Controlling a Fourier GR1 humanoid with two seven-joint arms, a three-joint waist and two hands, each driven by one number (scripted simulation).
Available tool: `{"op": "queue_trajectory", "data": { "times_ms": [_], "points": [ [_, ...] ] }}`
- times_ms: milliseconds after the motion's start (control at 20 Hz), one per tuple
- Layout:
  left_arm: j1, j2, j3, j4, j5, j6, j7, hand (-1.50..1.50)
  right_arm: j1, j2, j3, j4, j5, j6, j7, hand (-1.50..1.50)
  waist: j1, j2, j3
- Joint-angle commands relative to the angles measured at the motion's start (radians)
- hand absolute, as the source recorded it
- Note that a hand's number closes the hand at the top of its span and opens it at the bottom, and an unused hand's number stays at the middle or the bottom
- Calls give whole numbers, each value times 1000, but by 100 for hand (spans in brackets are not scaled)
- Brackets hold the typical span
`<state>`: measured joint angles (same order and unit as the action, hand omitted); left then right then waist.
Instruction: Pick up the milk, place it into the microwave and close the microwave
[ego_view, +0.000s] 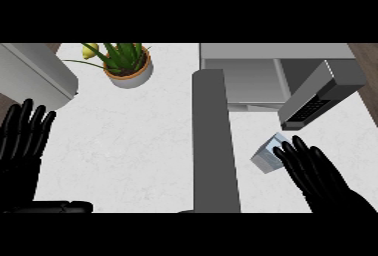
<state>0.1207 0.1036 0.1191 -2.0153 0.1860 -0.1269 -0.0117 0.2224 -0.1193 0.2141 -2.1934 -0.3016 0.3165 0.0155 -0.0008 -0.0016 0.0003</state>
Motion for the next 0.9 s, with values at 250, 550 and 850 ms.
{"op": "queue_trajectory", "data": {
  "times_ms": [250, 550, 850],
  "points": [
    [191, -38, -16, -43, 3, -81, -113, -150, 82, 69, 55, 48, 275, -84, -145, -150, 2, 0, 0],
    [241, -64, -28, -37, -25, -105, -169, -150, 11, 90, -30, 167, 320, -147, -215, -150, 5, 1, 0],
    [293, -85, -57, -104, -70, -113, -156, -150, -49, 82, -82, 236, 330, -166, -212, -150, 5, 1, 0]
  ]
}}
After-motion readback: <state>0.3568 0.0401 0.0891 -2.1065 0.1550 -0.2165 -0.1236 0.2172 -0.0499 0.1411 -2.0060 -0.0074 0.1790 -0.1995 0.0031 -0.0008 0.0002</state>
